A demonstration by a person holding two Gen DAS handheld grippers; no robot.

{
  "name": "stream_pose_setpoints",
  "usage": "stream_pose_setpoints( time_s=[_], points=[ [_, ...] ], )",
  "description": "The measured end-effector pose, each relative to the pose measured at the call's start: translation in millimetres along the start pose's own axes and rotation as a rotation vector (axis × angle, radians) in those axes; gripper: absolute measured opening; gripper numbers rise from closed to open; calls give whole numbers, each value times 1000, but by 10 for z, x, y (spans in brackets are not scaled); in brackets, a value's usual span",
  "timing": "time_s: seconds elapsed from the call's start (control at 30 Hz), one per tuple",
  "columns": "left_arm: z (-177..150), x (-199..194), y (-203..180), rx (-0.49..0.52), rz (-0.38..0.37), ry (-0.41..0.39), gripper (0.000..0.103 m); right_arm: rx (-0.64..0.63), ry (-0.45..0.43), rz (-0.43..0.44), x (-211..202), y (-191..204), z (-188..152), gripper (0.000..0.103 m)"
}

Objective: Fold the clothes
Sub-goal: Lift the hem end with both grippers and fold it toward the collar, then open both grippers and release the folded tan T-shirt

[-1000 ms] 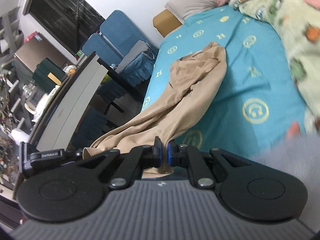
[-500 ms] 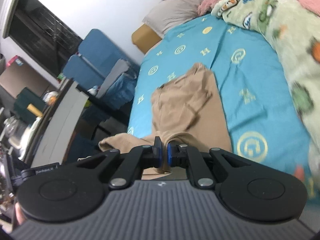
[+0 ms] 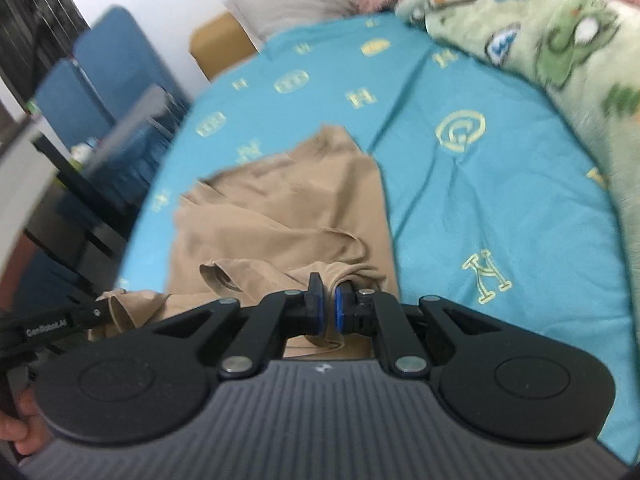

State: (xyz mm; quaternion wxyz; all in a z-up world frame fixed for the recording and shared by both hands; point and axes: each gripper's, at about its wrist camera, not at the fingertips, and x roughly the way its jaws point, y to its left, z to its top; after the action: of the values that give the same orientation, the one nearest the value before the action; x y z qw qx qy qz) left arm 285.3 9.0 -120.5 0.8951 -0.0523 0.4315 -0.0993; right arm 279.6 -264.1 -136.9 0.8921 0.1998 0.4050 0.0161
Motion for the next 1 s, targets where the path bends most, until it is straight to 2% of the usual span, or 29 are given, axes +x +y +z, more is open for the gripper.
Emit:
stream_pose_setpoints(
  time_s=[0.1, 0.2, 0.33, 0.4, 0.47, 0.53, 0.57, 0.6, 0.63, 0.67, 0.73, 0.9, 1.0],
  points=[
    [-98, 317, 61, 4, 10, 27, 10, -28, 35, -24, 264, -32, -63, 9],
    [-187, 466, 92, 19, 12, 31, 14, -53, 69, -47, 433, -34, -130, 10],
    [-219, 370, 51, 77, 37, 10, 18, -102, 70, -71, 442, 30, -143, 11],
    [-231, 281, 5, 120, 62, 0, 31, -94, 71, -77, 377, 33, -130, 13],
    [-241, 142, -52, 140, 82, -18, 59, -65, 60, -79, 252, 23, -110, 17],
    [-230, -48, -121, 165, 77, -50, 67, -42, 26, -68, 78, 16, -96, 45],
    [-218, -154, -153, 173, 73, -71, 73, -42, -4, -66, -36, 26, -96, 77],
    [-206, -277, -173, 173, 70, -95, 79, -51, -42, -66, -170, 45, -101, 95],
    [-193, -394, -202, 172, 70, -117, 90, -64, -72, -66, -302, 71, -101, 93],
    [-180, -541, -233, 174, 71, -147, 97, -80, -97, -67, -431, 102, -96, 93],
    [-162, -812, -321, 190, 76, -204, 103, -108, -142, -59, -691, 178, -103, 93],
    [-174, -1404, -509, 216, 85, -298, 103, -187, -257, -44, -1300, 388, -212, 93],
    [-278, -1732, -547, 197, 56, -331, 103, -220, -303, -19, -1592, 467, -350, 93]
  ],
)
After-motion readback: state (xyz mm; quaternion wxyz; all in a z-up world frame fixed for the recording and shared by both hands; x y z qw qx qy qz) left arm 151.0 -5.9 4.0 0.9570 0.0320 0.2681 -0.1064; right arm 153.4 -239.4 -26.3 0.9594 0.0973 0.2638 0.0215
